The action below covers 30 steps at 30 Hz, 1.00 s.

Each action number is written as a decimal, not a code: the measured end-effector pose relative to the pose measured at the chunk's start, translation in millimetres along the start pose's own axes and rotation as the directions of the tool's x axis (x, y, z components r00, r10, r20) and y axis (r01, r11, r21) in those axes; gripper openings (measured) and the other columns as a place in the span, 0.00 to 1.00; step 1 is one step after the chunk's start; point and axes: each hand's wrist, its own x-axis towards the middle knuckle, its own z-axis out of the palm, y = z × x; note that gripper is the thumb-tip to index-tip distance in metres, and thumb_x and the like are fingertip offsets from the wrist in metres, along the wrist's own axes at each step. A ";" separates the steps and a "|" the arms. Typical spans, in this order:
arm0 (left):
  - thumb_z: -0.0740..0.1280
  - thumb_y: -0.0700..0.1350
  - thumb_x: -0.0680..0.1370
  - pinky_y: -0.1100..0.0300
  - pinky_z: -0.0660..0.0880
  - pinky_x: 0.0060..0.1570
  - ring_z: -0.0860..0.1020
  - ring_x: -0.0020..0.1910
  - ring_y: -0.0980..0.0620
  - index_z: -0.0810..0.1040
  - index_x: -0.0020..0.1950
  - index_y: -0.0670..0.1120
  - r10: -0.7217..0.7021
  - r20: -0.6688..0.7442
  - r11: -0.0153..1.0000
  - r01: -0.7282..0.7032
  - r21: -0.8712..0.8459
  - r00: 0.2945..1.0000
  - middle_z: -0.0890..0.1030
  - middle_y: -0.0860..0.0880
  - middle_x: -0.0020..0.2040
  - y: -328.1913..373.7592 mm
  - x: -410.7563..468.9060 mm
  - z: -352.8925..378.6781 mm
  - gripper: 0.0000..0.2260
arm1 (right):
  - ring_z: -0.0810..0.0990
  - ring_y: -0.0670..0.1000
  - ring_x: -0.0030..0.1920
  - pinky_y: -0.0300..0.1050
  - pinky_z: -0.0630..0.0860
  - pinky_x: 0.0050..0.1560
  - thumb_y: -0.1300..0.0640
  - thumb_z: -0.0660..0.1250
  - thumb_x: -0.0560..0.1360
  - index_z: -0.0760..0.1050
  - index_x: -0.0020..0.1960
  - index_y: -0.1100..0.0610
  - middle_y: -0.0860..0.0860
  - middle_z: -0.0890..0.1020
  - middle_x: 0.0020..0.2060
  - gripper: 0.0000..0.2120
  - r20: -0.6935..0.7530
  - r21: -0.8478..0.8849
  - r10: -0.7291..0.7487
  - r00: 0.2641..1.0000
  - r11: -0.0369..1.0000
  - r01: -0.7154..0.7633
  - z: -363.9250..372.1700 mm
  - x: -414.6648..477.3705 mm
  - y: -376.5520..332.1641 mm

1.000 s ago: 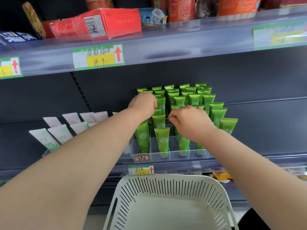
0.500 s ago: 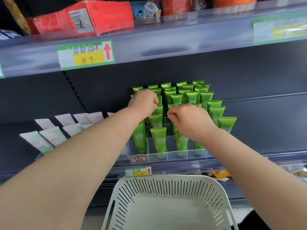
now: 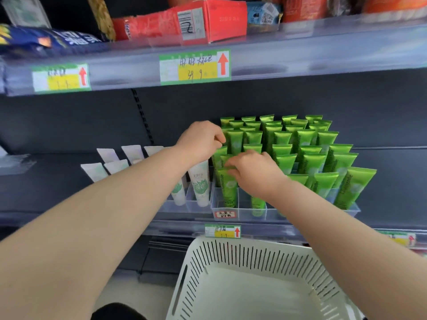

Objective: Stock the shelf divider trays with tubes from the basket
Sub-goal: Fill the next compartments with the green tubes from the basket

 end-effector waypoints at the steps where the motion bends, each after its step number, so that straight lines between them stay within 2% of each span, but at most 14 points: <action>1: 0.68 0.42 0.77 0.53 0.76 0.55 0.80 0.52 0.52 0.84 0.53 0.51 0.010 0.000 1.000 -0.010 0.004 1.000 0.83 0.52 0.52 -0.6 -2.3 0.8 0.08 | 0.71 0.55 0.60 0.54 0.67 0.58 0.55 0.56 0.81 0.75 0.61 0.51 0.51 0.80 0.55 0.13 0.015 -0.010 0.012 1.000 1.000 -0.012 1.6 1.2 -1.8; 4: 0.66 0.43 0.78 0.53 0.75 0.56 0.79 0.54 0.51 0.83 0.55 0.52 0.027 -0.002 0.999 -0.027 0.029 1.000 0.82 0.52 0.56 -1.7 -5.9 4.6 0.09 | 0.72 0.55 0.57 0.52 0.65 0.55 0.57 0.56 0.81 0.77 0.57 0.52 0.51 0.81 0.47 0.11 0.019 -0.037 0.035 0.999 0.999 -0.034 3.1 1.0 -4.1; 7: 0.65 0.44 0.79 0.52 0.75 0.56 0.78 0.55 0.50 0.82 0.56 0.53 0.030 -0.003 0.999 -0.030 0.037 1.000 0.82 0.53 0.56 -1.2 -6.5 6.9 0.09 | 0.73 0.54 0.55 0.50 0.64 0.51 0.57 0.57 0.80 0.77 0.53 0.51 0.49 0.77 0.40 0.10 0.024 -0.086 0.028 0.999 0.996 -0.026 1.0 -0.3 -4.6; 9: 0.66 0.44 0.78 0.52 0.76 0.55 0.78 0.54 0.51 0.82 0.55 0.53 0.032 -0.005 0.999 -0.032 0.029 0.999 0.82 0.53 0.55 -0.1 -7.0 8.2 0.09 | 0.73 0.54 0.55 0.52 0.65 0.55 0.55 0.57 0.80 0.77 0.53 0.50 0.49 0.78 0.41 0.11 0.066 -0.075 0.028 0.997 0.997 -0.023 -2.3 -1.6 -5.0; 11: 0.67 0.45 0.78 0.54 0.76 0.54 0.79 0.53 0.52 0.82 0.55 0.53 0.041 0.005 0.999 -0.041 0.022 0.999 0.82 0.54 0.54 1.6 -7.9 9.6 0.08 | 0.73 0.53 0.55 0.53 0.66 0.56 0.49 0.55 0.81 0.78 0.54 0.49 0.49 0.80 0.45 0.13 0.110 -0.035 0.027 0.994 0.999 -0.023 -6.3 -4.8 -4.5; 13: 0.68 0.47 0.77 0.56 0.74 0.52 0.78 0.53 0.53 0.82 0.56 0.54 0.061 0.043 0.997 -0.062 0.044 0.997 0.82 0.55 0.54 3.5 -8.3 10.5 0.09 | 0.74 0.53 0.52 0.53 0.67 0.56 0.44 0.53 0.80 0.78 0.53 0.48 0.49 0.81 0.45 0.17 0.096 0.010 0.026 0.995 1.000 -0.027 -10.1 -9.6 -1.1; 17: 0.67 0.47 0.78 0.59 0.69 0.47 0.78 0.54 0.52 0.82 0.56 0.53 0.091 0.128 0.982 -0.110 0.151 0.988 0.82 0.54 0.55 8.4 -6.6 15.2 0.08 | 0.75 0.55 0.49 0.49 0.67 0.48 0.48 0.50 0.81 0.76 0.49 0.51 0.48 0.80 0.42 0.16 -0.019 -0.039 0.058 0.998 0.998 -0.059 -13.6 -17.0 14.4; 21: 0.66 0.45 0.79 0.57 0.72 0.48 0.78 0.55 0.49 0.82 0.57 0.52 0.035 0.147 0.977 -0.065 0.202 0.989 0.81 0.52 0.57 14.3 -5.1 21.1 0.09 | 0.74 0.54 0.51 0.48 0.66 0.47 0.51 0.51 0.81 0.76 0.52 0.51 0.48 0.81 0.45 0.14 -0.083 -0.036 0.099 0.992 0.994 -0.102 -11.9 -21.6 23.6; 27: 0.65 0.46 0.80 0.57 0.72 0.49 0.78 0.54 0.50 0.82 0.55 0.52 0.011 0.164 0.976 -0.046 0.214 0.986 0.81 0.53 0.55 17.1 -6.5 20.1 0.08 | 0.75 0.56 0.54 0.51 0.68 0.50 0.55 0.53 0.81 0.76 0.56 0.51 0.50 0.82 0.50 0.13 -0.099 0.009 0.111 0.989 0.994 -0.110 -9.5 -23.0 24.6; 30: 0.65 0.51 0.79 0.56 0.74 0.48 0.79 0.51 0.50 0.84 0.50 0.51 -0.015 0.131 0.994 0.000 0.112 0.991 0.83 0.53 0.51 19.1 -5.1 13.7 0.09 | 0.75 0.56 0.54 0.50 0.67 0.48 0.54 0.52 0.81 0.76 0.56 0.52 0.50 0.82 0.49 0.14 -0.105 -0.005 0.101 0.989 0.995 -0.102 -9.8 -22.3 22.8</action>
